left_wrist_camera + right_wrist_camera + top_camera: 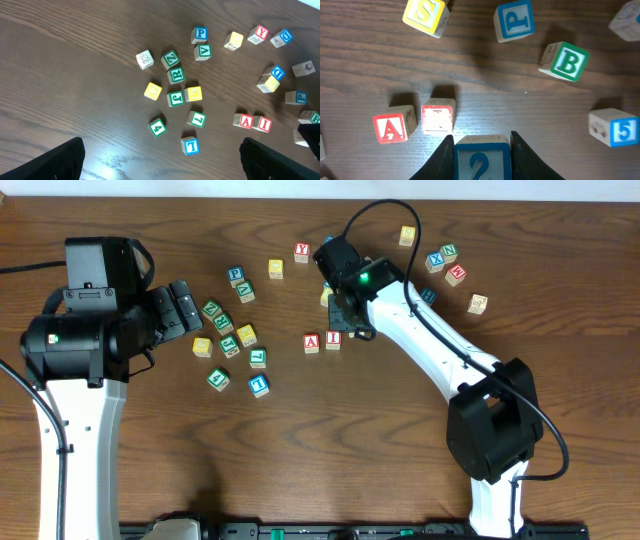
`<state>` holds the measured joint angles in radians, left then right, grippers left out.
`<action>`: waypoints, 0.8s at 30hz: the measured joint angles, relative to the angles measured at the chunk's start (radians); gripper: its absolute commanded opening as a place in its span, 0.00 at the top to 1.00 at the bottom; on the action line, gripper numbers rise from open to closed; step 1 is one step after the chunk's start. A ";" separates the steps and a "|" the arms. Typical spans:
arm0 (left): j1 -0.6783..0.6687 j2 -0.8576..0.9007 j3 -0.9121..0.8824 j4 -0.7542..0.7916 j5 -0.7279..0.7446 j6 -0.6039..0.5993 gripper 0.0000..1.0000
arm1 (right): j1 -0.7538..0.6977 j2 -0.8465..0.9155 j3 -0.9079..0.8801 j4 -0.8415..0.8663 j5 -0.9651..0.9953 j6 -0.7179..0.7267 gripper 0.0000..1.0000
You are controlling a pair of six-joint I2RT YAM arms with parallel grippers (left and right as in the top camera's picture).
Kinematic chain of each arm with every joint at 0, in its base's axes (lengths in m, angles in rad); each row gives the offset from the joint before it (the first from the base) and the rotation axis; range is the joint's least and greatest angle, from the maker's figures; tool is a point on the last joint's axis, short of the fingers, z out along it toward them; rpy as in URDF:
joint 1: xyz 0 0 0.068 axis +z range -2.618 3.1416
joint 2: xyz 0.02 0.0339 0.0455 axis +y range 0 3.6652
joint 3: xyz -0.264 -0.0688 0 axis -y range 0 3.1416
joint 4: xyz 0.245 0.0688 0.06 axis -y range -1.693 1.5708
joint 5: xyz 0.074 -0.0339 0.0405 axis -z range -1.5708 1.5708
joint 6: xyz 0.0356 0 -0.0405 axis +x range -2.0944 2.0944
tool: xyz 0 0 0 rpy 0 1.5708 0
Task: Spell out AI2
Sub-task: 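Lift the blue 2 block and carry it toward the I block, then lower the 2 block right of the I block and open the right gripper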
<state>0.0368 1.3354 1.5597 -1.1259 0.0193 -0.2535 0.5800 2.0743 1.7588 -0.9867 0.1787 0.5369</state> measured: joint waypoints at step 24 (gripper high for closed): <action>0.000 0.000 0.000 0.000 0.000 0.000 0.03 | -0.032 0.000 -0.264 0.324 -0.010 0.037 0.75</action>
<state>0.0368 1.3354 1.5597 -1.1255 0.0193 -0.2535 0.5480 2.0743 1.4944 -0.6624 0.1688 0.5739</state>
